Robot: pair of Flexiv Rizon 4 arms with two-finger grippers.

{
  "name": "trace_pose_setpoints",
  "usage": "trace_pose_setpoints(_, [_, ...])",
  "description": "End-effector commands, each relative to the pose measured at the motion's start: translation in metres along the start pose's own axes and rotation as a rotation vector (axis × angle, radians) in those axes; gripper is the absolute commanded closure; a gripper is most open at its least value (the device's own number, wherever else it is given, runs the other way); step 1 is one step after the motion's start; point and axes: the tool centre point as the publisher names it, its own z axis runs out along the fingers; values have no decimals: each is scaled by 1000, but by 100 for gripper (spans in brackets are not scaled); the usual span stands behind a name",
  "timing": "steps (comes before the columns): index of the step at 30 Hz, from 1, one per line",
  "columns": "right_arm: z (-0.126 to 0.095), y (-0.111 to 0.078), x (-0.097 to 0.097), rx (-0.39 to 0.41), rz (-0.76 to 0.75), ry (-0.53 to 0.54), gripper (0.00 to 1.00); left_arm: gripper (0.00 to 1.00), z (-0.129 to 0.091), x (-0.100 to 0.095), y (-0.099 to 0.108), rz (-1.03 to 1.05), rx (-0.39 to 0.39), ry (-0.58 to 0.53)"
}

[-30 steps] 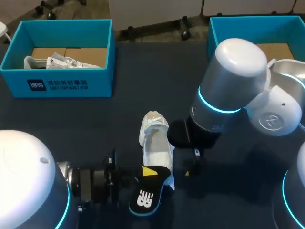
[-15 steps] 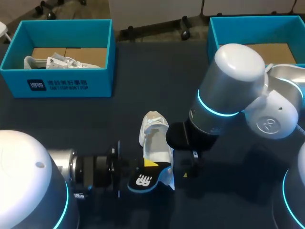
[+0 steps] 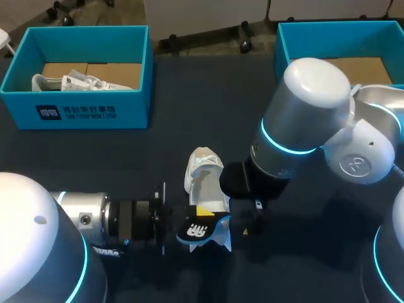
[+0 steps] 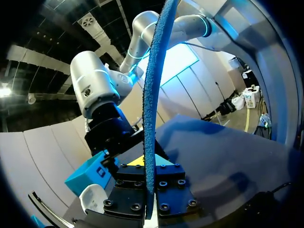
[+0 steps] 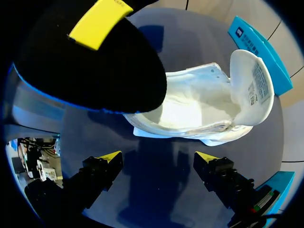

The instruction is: Take the shoe out of the shoebox, open the shoe tongue, remove and reinsert the insole, then place the shoe into the shoebox

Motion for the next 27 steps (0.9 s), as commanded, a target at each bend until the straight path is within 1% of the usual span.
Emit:
trace_pose_setpoints(1, [2, 1, 0, 0, 0, 0, 0, 100, 11, -1, 11, -1, 4, 1])
trace_pose_setpoints(11, [2, 1, 0, 0, 0, 0, 0, 100, 11, -5, 17, -11, -5, -18])
trace_pose_setpoints(12, [2, 1, 0, 0, 0, 0, 0, 100, 11, -5, 19, 0, -19, -15])
trace_pose_setpoints(15, [2, 1, 0, 0, 0, 0, 0, 100, 10, -5, 23, 0, -28, -19])
trace_pose_setpoints(22, [2, 1, 0, 0, 0, 0, 0, 100, 4, -9, 24, -9, -21, -37])
trace_pose_setpoints(27, [2, 1, 0, 0, 0, 0, 0, 100, 1, -7, 25, -14, -20, -26])
